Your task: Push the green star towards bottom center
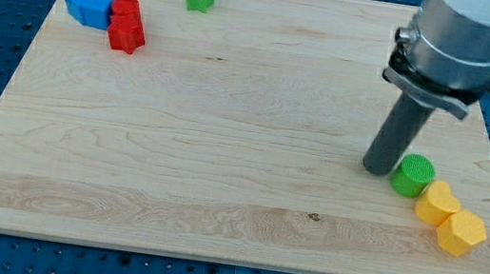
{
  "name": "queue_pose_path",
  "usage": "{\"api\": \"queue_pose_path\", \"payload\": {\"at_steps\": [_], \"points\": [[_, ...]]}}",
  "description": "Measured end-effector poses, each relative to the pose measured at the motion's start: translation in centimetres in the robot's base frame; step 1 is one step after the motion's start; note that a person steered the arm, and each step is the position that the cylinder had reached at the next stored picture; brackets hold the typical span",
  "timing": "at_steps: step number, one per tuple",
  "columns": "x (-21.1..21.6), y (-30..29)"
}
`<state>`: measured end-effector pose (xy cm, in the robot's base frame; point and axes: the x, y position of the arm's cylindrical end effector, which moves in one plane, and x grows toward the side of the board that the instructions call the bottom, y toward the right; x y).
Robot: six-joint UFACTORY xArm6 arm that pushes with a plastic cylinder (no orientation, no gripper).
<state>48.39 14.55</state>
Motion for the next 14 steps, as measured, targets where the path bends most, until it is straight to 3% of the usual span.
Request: {"api": "queue_pose_path", "payload": {"at_steps": [3,4,6,11,14], "points": [[-19.3,-3.3],[-24.0,-6.4],[-28.9,-18.8],[-29.1,-28.9],[-28.0,-26.5]]}}
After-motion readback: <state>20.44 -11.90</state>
